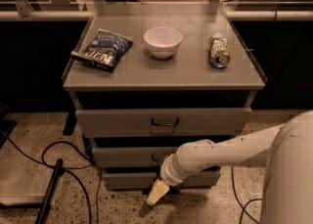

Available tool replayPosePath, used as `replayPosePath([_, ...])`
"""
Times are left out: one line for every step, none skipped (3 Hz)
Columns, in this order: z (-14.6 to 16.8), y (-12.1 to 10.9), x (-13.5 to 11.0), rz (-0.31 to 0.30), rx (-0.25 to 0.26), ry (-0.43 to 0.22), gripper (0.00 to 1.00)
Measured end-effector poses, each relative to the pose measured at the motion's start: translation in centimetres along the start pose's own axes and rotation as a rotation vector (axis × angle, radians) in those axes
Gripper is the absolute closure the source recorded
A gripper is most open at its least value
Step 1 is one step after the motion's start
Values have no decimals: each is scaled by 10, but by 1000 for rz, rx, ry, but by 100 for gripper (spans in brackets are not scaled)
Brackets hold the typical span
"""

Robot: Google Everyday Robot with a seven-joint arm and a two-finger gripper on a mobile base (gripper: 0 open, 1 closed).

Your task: Open middle drawer

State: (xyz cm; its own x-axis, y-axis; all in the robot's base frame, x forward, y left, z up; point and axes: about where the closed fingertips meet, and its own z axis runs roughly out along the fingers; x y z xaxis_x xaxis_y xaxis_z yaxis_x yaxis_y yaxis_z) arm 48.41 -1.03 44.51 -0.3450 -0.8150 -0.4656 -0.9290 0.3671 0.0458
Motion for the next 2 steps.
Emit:
replayPosePath([21,2,-2,-1,-20,-8,0])
replayPosePath([38,-1,-8,-23,-41,-13,0])
